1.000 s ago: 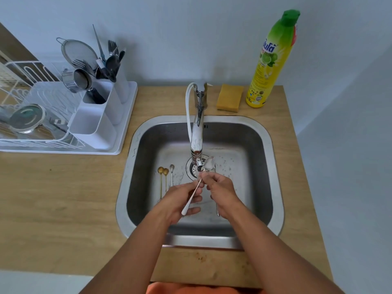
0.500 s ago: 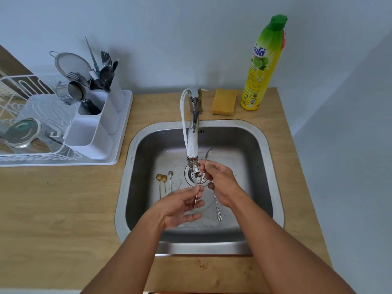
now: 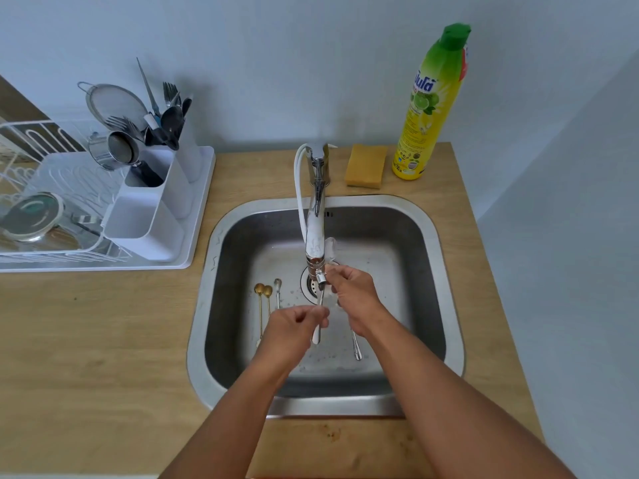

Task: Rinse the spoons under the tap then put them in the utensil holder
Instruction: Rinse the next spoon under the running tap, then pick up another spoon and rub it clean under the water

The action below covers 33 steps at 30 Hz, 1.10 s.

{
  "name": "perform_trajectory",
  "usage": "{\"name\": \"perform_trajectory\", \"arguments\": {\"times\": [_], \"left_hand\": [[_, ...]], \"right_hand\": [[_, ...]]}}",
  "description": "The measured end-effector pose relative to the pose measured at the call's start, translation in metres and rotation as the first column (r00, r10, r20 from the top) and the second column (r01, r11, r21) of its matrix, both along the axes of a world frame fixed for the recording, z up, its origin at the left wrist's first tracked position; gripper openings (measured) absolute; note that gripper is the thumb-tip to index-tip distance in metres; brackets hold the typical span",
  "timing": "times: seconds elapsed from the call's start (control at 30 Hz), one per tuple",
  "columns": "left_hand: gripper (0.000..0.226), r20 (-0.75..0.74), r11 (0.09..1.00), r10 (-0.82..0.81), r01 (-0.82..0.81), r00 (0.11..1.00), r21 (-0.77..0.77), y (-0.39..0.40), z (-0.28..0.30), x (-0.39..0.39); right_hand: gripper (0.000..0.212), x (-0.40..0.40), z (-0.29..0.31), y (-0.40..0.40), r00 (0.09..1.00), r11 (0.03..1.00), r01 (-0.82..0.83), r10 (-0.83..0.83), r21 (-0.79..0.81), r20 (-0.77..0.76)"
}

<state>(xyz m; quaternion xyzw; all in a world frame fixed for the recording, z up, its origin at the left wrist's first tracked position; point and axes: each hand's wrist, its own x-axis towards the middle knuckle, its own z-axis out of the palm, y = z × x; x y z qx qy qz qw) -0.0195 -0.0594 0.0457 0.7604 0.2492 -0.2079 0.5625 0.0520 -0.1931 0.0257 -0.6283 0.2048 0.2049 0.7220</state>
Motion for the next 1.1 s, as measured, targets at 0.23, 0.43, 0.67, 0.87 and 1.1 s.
{"name": "perform_trajectory", "arguments": {"times": [0.23, 0.43, 0.67, 0.87, 1.1], "left_hand": [[0.026, 0.002, 0.997, 0.063, -0.063, 0.998, 0.052, -0.008, 0.003, -0.031], [0.029, -0.026, 0.992, 0.121, -0.12, 0.992, 0.03, -0.016, 0.003, -0.027], [0.029, -0.042, 0.999, -0.012, 0.014, 0.999, 0.043, -0.023, -0.005, -0.038], [0.034, -0.053, 0.984, -0.139, 0.144, 0.989, 0.108, -0.025, -0.01, -0.032], [0.034, -0.221, 0.896, -0.301, 0.354, 0.928, 0.267, -0.009, -0.029, -0.015]], "right_hand": [[0.015, -0.005, -0.008, 0.007, 0.999, 0.995, -0.031, 0.03, -0.099, -0.019], [0.026, -0.038, -0.018, 0.003, 0.992, 0.981, -0.13, 0.129, -0.142, -0.015], [0.024, -0.049, -0.024, -0.014, 0.995, 0.987, -0.09, 0.082, -0.132, -0.063], [0.014, -0.044, -0.026, -0.023, 0.998, 0.986, -0.047, 0.04, -0.158, -0.052], [0.013, -0.04, -0.048, -0.056, 0.993, 0.922, -0.069, 0.028, -0.38, -0.111]]}}
